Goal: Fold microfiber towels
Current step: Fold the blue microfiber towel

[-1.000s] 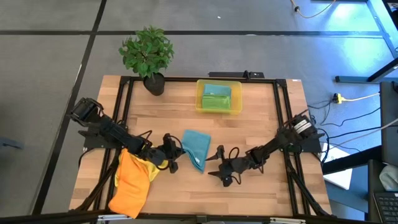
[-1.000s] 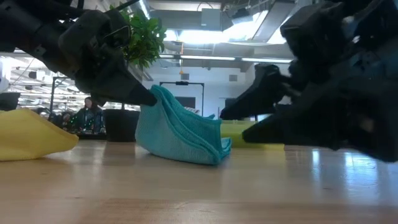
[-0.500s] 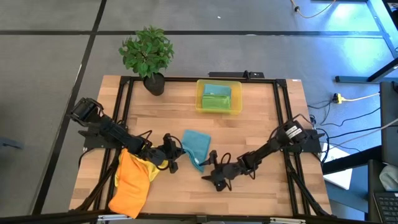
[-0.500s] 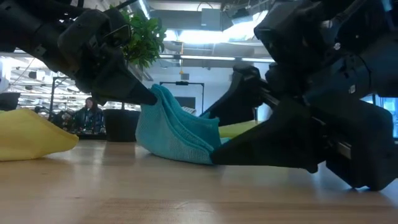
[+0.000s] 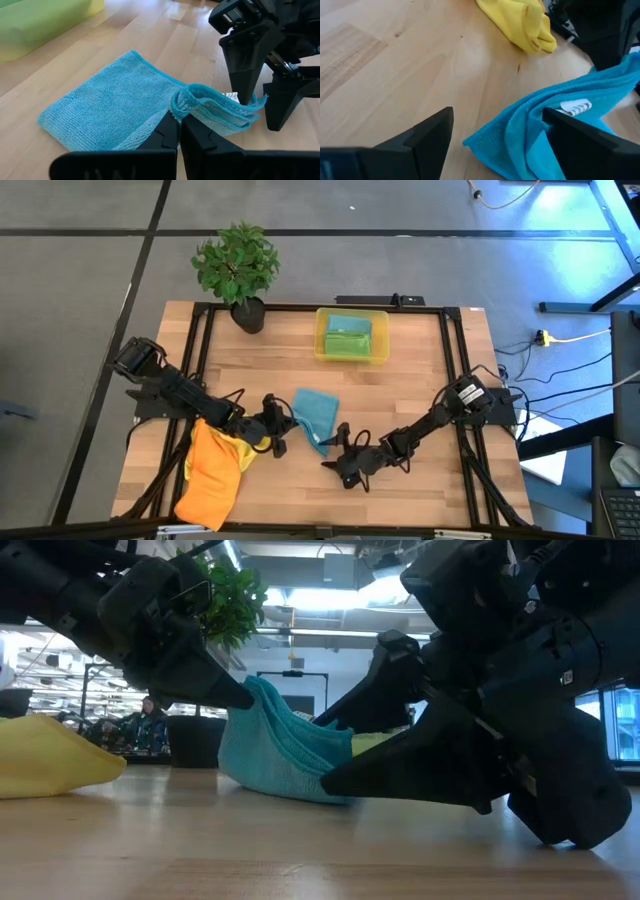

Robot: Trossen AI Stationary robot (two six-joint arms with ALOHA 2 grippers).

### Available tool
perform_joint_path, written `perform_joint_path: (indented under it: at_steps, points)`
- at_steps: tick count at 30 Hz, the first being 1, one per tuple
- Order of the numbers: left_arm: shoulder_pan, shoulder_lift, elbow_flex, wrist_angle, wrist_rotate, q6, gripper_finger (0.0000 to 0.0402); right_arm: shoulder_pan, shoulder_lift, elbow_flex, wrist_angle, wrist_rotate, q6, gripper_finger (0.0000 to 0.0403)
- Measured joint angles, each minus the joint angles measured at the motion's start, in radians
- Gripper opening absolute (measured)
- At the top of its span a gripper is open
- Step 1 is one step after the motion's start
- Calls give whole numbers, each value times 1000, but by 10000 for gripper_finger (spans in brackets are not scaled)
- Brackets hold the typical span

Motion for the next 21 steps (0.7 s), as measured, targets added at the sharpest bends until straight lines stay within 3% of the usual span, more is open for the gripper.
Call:
perform_joint_path:
  at_steps: [14, 21]
  points:
    - [0, 0, 0, 0, 0, 0, 0, -1, -1, 0, -29, 10, 15, 178]
    - [0, 0, 0, 0, 0, 0, 0, -2, -2, 2, -55, 10, 37, 167]
